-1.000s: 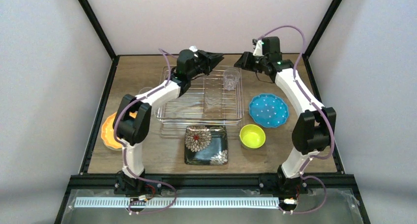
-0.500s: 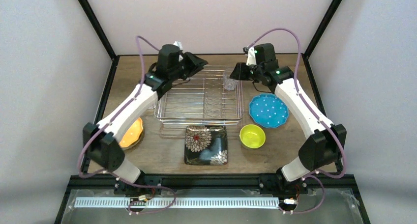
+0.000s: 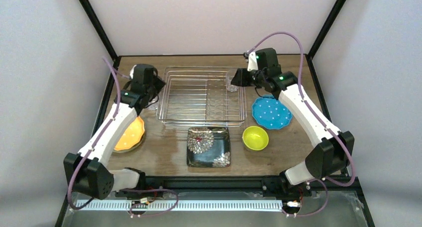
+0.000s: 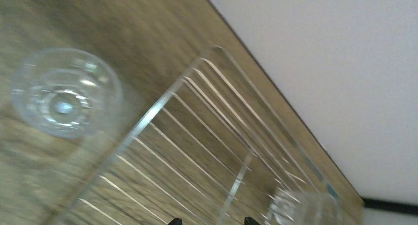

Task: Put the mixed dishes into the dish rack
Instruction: Grab the cup from the corner of the board, then place the cup in the dish rack.

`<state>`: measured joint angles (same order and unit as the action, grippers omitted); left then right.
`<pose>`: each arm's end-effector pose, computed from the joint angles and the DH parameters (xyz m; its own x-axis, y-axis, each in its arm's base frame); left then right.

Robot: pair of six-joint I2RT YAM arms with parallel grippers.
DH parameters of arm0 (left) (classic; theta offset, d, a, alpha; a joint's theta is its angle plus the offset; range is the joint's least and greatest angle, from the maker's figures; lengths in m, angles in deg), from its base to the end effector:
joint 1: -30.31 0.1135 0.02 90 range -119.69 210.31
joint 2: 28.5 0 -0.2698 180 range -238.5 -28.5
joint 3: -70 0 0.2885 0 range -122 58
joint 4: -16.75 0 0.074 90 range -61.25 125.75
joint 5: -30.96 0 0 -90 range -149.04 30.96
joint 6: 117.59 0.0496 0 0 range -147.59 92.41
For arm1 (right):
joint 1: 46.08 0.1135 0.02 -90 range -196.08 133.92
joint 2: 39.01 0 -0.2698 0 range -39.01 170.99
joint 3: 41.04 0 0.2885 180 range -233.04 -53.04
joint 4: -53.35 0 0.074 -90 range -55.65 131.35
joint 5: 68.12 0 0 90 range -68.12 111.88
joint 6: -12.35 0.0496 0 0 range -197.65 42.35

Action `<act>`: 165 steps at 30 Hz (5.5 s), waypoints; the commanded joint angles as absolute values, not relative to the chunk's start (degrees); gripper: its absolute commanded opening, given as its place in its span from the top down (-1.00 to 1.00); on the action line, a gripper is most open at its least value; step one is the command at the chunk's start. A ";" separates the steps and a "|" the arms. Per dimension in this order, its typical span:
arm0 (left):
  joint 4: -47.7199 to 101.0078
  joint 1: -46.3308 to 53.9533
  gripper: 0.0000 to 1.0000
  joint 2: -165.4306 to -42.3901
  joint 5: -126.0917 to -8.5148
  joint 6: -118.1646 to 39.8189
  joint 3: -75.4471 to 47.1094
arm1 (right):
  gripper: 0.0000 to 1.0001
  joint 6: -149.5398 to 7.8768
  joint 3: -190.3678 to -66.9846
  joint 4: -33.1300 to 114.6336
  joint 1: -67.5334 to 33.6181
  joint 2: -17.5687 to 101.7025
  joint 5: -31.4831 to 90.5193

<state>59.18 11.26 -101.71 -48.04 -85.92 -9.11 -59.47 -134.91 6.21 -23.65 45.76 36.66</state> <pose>0.3128 -0.0980 0.3284 -0.4447 -0.7303 -0.5185 -0.3867 0.6788 -0.6243 0.3430 0.1553 0.3527 -0.7142 0.0316 -0.6992 -0.3492 0.8497 0.3951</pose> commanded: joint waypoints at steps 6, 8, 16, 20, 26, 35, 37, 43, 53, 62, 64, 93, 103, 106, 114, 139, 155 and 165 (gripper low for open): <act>61.60 21.76 -0.46 -106.32 -46.75 -85.24 -5.04 | -0.92 -62.06 -134.38 3.44 -23.31 42.94 36.49; 61.10 23.35 -0.46 -107.07 -47.18 -85.48 -4.08 | -0.92 -62.36 -134.38 3.05 -23.26 42.60 36.55; 61.01 27.20 -0.46 -110.87 -47.44 -86.14 -2.10 | -0.93 -63.05 -134.35 2.58 -23.26 42.03 36.30; 60.97 27.69 -0.46 -112.27 -47.36 -86.22 -1.94 | -0.93 -63.19 -134.35 2.73 -23.30 42.42 36.41; 60.02 28.58 -0.46 -114.11 -48.00 -86.22 -0.89 | -0.93 -63.06 -134.36 3.30 -23.30 42.90 36.77; 58.29 29.65 -0.44 -117.61 -48.71 -86.03 -1.03 | -0.93 -62.70 -133.90 4.45 -23.28 43.92 37.26; 57.82 29.82 -0.42 -118.96 -49.01 -85.89 -1.30 | -0.93 -62.58 -133.86 4.65 -23.28 44.16 37.19; 56.28 29.87 -0.23 -121.43 -49.99 -85.86 -1.48 | -0.93 -62.49 -133.83 5.02 -23.29 44.73 36.86; 55.92 29.87 0.64 -121.98 -49.51 -85.97 -2.15 | -0.93 -61.84 -133.94 5.62 -23.31 45.24 37.16; 56.89 29.87 0.94 -117.91 -47.45 -86.37 -2.65 | -0.93 -61.73 -134.14 5.84 -23.32 45.23 37.70; 57.61 29.87 0.94 -115.87 -45.48 -86.63 -2.95 | -0.93 -61.74 -134.27 5.84 -23.32 45.17 37.56; 74.25 2.90 0.94 -129.30 -55.10 -61.57 -53.98 | -0.98 -48.79 -131.92 6.65 -36.82 41.27 16.75; 83.53 -5.16 0.94 -139.71 -54.72 -52.92 -66.19 | -0.99 -45.13 -128.05 9.88 -41.25 40.17 15.85; 86.14 -6.73 0.94 -141.51 -54.31 -50.37 -68.03 | -0.99 -44.34 -127.13 10.06 -41.26 40.50 16.16; 89.01 -10.96 0.94 -145.16 -53.82 -46.29 -68.94 | -0.99 -43.08 -127.11 10.65 -41.25 41.02 15.84; 84.62 -12.29 0.94 -155.24 -54.53 -48.05 -69.17 | -0.99 -43.39 -130.73 10.27 -41.25 44.34 15.10; 83.16 -12.32 0.94 -161.83 -52.32 -49.90 -73.37 | -0.99 -44.25 -132.10 10.41 -41.26 46.23 14.86; 86.25 -12.10 0.93 -164.35 -48.81 -49.83 -75.33 | -0.99 -43.81 -131.91 11.97 -41.28 48.34 15.94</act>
